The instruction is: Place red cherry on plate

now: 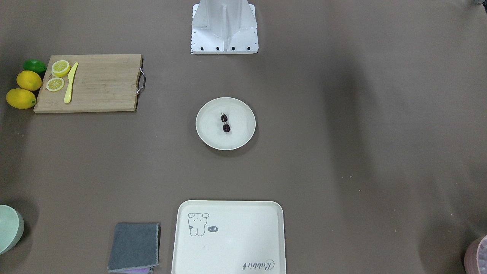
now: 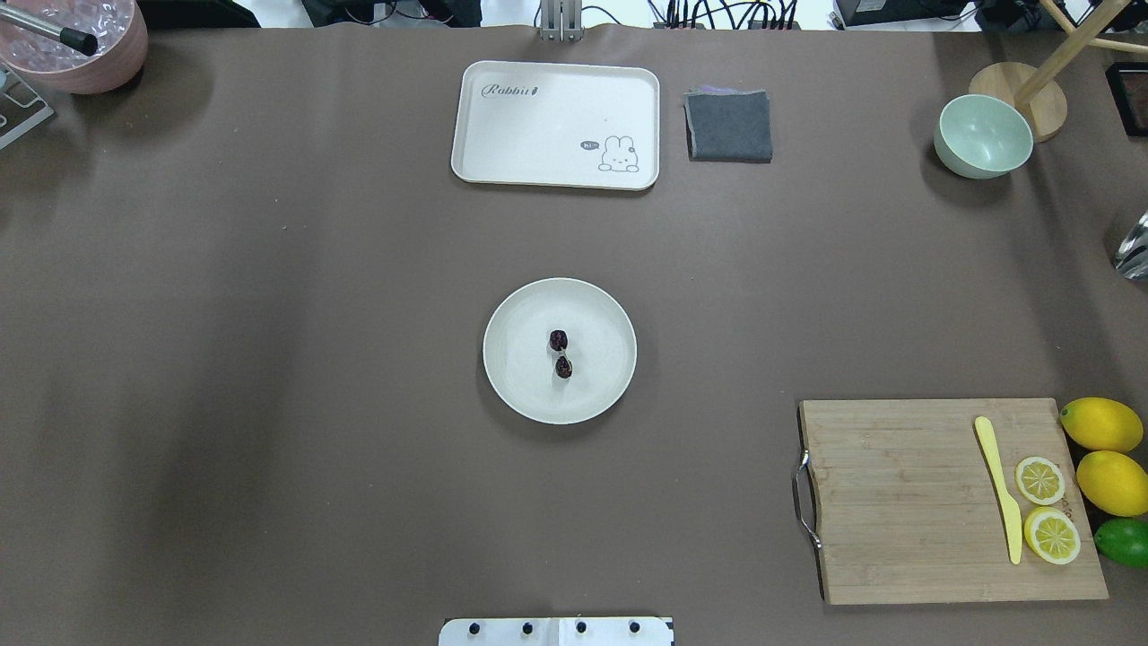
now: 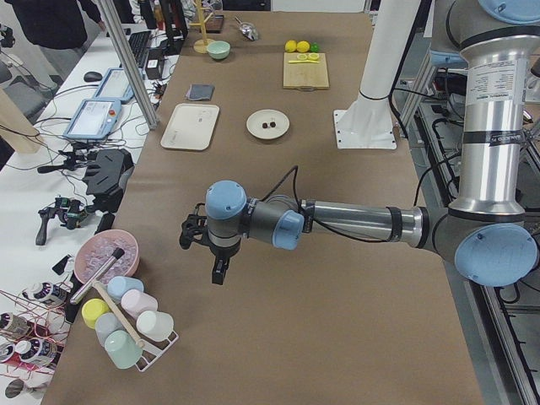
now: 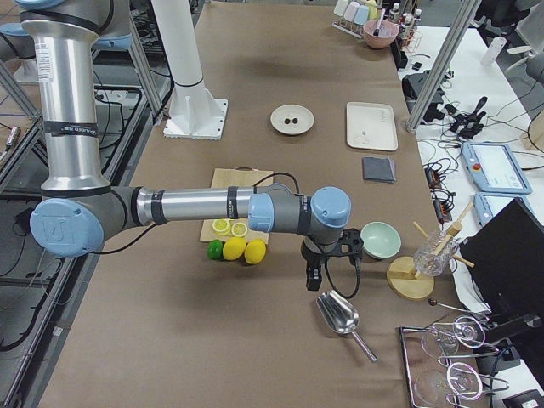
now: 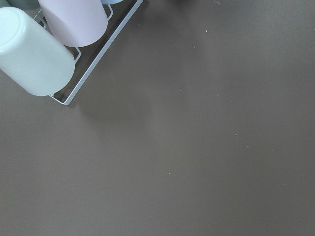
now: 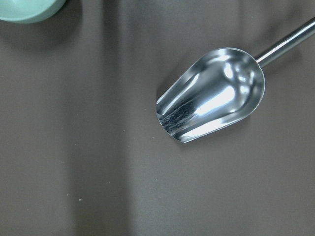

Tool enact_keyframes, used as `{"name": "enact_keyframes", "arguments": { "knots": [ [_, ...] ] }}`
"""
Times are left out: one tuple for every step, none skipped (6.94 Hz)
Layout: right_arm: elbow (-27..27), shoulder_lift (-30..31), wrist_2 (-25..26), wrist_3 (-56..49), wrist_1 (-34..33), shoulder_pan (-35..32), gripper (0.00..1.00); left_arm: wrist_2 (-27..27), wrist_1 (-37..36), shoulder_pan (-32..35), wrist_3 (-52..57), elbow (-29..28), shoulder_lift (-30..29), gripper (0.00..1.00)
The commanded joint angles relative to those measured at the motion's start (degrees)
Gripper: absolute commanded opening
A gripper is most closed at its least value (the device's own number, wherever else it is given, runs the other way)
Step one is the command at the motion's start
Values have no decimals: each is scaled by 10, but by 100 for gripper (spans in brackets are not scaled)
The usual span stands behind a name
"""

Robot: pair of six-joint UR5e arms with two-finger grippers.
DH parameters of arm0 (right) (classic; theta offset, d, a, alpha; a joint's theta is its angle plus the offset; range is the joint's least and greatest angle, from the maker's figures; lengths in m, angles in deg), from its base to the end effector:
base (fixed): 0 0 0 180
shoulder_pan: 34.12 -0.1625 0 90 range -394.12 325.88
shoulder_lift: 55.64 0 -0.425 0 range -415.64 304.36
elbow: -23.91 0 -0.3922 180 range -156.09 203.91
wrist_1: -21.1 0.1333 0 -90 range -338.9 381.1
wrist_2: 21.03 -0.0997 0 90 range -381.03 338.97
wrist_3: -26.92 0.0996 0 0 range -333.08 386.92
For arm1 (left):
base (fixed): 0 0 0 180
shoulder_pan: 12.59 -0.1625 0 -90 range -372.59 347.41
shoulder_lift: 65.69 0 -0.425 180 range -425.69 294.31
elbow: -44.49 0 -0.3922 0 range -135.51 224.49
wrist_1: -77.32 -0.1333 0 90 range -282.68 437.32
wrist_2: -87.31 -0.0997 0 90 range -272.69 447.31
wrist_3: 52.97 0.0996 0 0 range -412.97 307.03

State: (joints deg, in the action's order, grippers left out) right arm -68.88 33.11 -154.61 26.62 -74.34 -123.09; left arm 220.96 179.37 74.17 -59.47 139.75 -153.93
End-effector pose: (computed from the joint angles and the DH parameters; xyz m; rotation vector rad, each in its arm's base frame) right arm 0.0557 -0.4995 0.6343 -0.0281 -0.7604 -0.0128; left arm -0.0365 -0.4966 0.6061 0.1928 0.7760 0.0495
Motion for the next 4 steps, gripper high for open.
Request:
{"name": "enact_keyframes", "arguments": {
  "knots": [
    [5,3,1,-1,2,-16,100,-1,0,3,0,0,0,98],
    [3,3,1,-1,2,-17,100,-27,0,3,0,1,-2,98],
    [0,2,2,-2,2,-17,100,-42,0,3,-1,-1,-1,98],
    [0,1,3,-2,3,-17,100,-42,1,3,0,0,2,98]
  ]
}}
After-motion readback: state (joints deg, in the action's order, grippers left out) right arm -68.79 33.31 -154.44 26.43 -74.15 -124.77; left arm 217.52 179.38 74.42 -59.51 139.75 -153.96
